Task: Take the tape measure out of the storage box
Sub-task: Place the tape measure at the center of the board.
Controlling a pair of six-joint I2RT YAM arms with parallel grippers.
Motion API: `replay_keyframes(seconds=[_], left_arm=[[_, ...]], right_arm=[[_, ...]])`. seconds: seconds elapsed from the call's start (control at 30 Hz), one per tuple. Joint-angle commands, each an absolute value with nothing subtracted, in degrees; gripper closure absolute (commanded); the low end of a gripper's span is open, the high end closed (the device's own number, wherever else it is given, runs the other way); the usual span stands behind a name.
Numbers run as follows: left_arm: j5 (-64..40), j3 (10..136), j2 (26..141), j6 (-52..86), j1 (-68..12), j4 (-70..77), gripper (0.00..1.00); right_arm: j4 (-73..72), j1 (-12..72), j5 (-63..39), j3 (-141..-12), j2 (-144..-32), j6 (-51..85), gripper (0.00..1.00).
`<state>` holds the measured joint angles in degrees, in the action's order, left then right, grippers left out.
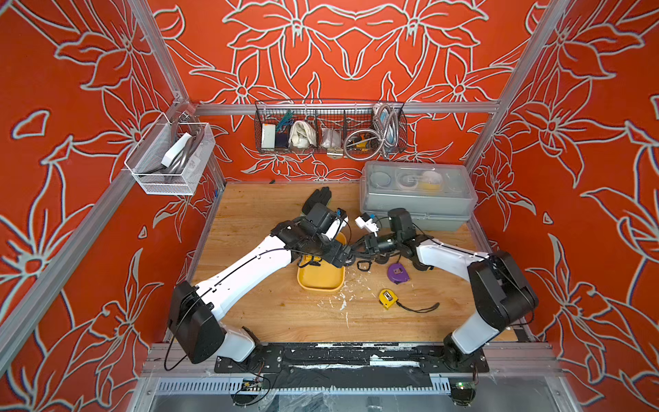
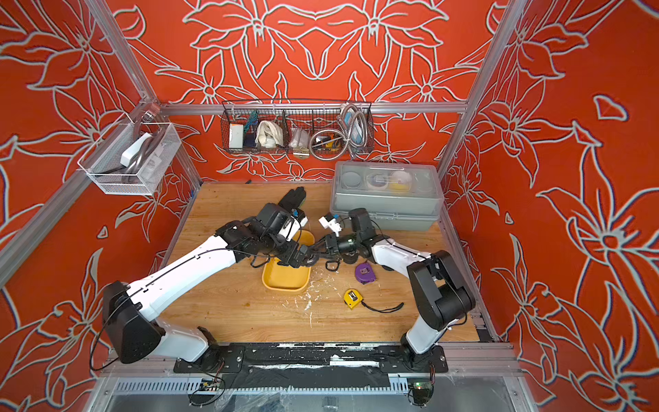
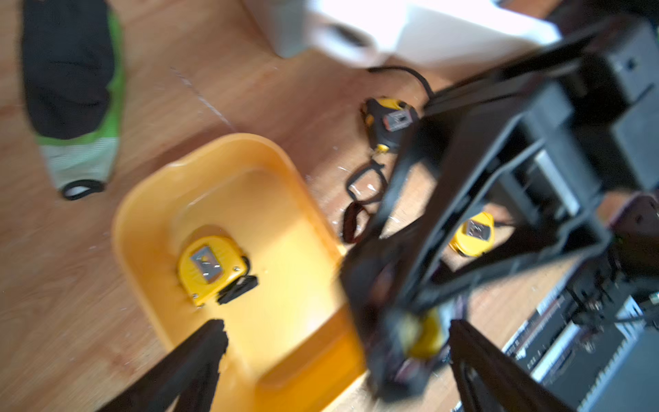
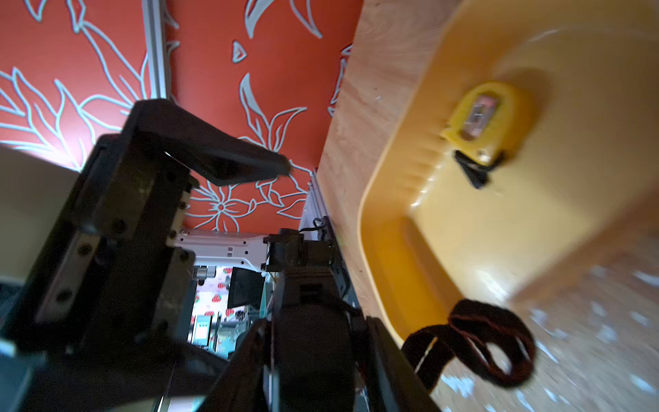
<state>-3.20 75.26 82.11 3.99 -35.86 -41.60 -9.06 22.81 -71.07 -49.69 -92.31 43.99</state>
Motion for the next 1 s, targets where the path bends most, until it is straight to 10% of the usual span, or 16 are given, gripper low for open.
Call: replay_keyframes(seconds=[0.0, 0.97], left_arm=[[0.7, 75.8, 82.6, 8.2, -32.9, -44.1, 0.01], [2.8, 81.7, 109.6, 16.3, -29.3, -51.7, 0.01]], right_arm=[[-0.4, 17.8, -70.9, -47.4, -88.1, 36.6, 0.89], [19.3, 19.5, -45.7, -41.8, -90.0, 16.9, 0.74]])
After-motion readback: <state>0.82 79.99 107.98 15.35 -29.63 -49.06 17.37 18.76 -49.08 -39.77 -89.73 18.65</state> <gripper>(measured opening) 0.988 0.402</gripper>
